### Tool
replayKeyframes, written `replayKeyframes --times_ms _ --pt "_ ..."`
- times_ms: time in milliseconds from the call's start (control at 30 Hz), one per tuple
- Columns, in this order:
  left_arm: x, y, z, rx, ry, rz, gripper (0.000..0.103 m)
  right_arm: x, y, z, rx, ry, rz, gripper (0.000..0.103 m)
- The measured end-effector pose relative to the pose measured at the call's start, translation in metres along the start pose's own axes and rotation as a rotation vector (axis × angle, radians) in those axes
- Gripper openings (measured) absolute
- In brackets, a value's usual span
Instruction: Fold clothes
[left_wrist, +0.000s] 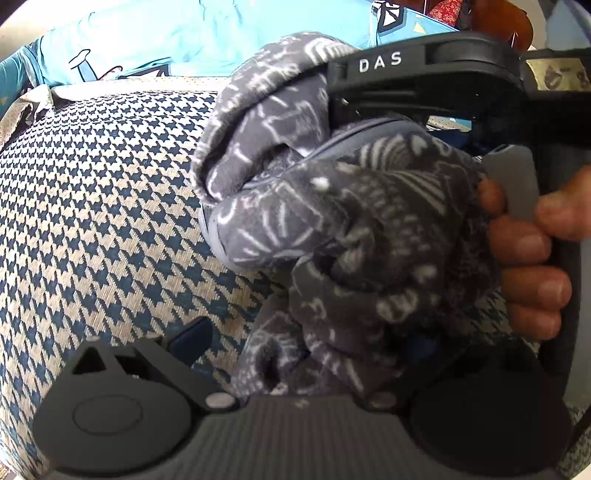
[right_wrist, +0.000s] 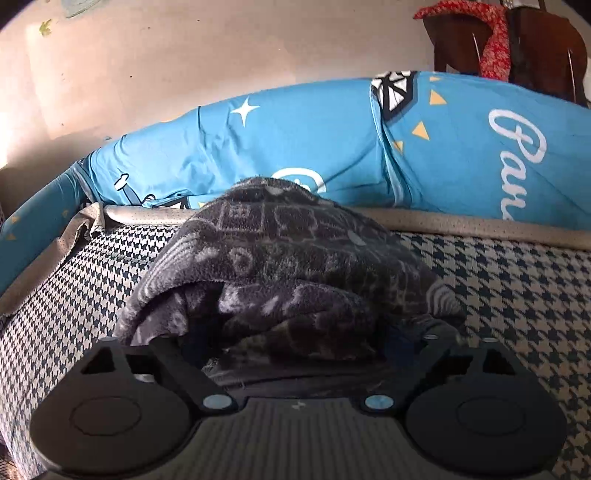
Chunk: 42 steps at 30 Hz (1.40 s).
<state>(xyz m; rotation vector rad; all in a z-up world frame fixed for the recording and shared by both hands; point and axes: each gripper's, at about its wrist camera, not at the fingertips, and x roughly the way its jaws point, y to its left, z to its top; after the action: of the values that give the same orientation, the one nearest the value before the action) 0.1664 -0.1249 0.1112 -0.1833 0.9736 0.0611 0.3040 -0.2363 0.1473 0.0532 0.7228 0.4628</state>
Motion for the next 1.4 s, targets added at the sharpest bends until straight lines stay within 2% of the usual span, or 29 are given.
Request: replayKeyframes --times_ms 33,200,267,400,500,700,767,900,967,1067,1133,1200,1333,1400 --pt "0.0 -0.001 0.0 -0.001 -0.001 0.002 0.103 0.001 -0.002 -0.002 0.018 0.006 0.001 0.072" --pt "0.001 -0.004 0.005 0.002 -0.01 0.022 0.103 -0.009 -0.006 0.0 0.045 -0.029 -0.004 0.036" --pt "0.002 -0.004 0.008 -0.004 -0.017 0.035 0.103 -0.012 -0.014 0.001 0.089 -0.04 -0.014 0.026" --pt "0.002 -0.008 0.017 0.006 -0.051 0.088 0.103 -0.02 -0.027 0.004 0.163 -0.079 -0.041 0.019" --pt "0.002 -0.01 0.025 0.011 -0.09 0.142 0.103 -0.031 -0.032 0.008 0.179 -0.137 -0.087 0.017" --pt "0.002 -0.014 0.043 -0.001 -0.139 0.195 0.103 -0.059 -0.054 0.014 0.26 -0.208 -0.157 0.015" --pt "-0.003 -0.016 0.049 0.0 -0.181 0.231 0.103 -0.068 -0.061 0.013 0.283 -0.213 -0.178 0.015" --pt "0.002 -0.001 0.096 -0.05 -0.217 0.284 0.103 -0.082 -0.071 0.007 0.292 -0.209 -0.199 0.015" --pt "0.003 0.008 0.1 -0.07 -0.234 0.312 0.103 -0.087 -0.075 0.004 0.297 -0.195 -0.195 0.015" --pt "-0.004 0.002 0.093 -0.043 -0.263 0.365 0.103 -0.087 -0.08 0.001 0.294 -0.157 -0.171 0.015" --pt "-0.006 -0.005 0.087 -0.028 -0.256 0.366 0.103 -0.088 -0.08 -0.002 0.271 -0.14 -0.167 0.015" --pt "-0.008 -0.004 0.086 -0.038 -0.235 0.327 0.103 -0.09 -0.081 -0.003 0.25 -0.126 -0.156 0.017" --pt "-0.008 0.006 0.085 -0.069 -0.216 0.275 0.103 -0.098 -0.086 -0.004 0.248 -0.116 -0.139 0.027" --pt "-0.007 0.009 0.085 -0.085 -0.204 0.259 0.103 -0.104 -0.087 -0.005 0.243 -0.117 -0.149 0.041"
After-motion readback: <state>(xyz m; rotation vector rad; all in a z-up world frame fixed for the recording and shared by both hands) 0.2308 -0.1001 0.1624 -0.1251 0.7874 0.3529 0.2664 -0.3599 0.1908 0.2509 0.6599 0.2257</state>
